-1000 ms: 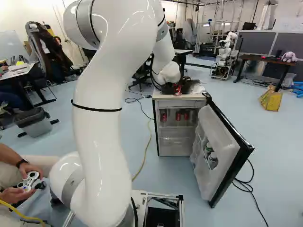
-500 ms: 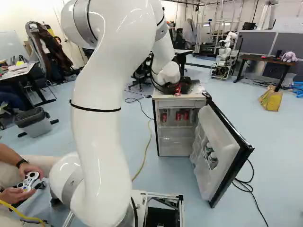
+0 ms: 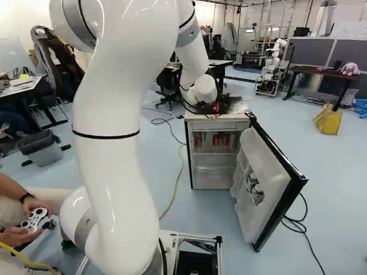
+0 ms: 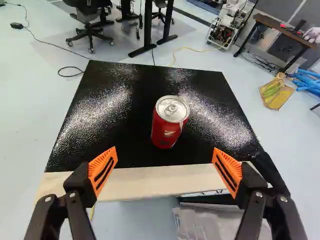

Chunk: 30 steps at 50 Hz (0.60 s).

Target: Grab a drink from the fridge

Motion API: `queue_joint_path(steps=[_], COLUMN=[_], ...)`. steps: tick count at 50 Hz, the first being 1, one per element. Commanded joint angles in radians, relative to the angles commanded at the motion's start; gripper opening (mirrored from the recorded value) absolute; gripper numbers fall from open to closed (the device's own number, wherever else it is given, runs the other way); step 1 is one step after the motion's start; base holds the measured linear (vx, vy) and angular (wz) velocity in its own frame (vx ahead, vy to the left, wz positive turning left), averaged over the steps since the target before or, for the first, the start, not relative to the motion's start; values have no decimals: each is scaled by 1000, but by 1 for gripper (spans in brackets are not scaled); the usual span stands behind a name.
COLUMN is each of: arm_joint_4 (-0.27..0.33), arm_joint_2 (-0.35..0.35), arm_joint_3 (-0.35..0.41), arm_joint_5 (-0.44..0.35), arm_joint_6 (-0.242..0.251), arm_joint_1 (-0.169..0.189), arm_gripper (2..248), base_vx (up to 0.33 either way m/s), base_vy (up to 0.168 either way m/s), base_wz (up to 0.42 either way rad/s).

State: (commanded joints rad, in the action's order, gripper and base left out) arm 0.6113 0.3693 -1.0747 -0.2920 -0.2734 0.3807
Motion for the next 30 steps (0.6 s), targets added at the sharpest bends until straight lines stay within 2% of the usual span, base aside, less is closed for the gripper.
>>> queue_joint_path(steps=[18, 30], arm_joint_4=[0, 0], arm_joint_2=[-60, -91], arm_joint_3=[72, 110], arm_joint_5=[0, 0], arm_joint_6=[0, 0], arm_joint_1=[22, 49], arm_gripper=[247, 247], base_vx=[0, 0], base_vy=[0, 0], base_wz=[0, 0])
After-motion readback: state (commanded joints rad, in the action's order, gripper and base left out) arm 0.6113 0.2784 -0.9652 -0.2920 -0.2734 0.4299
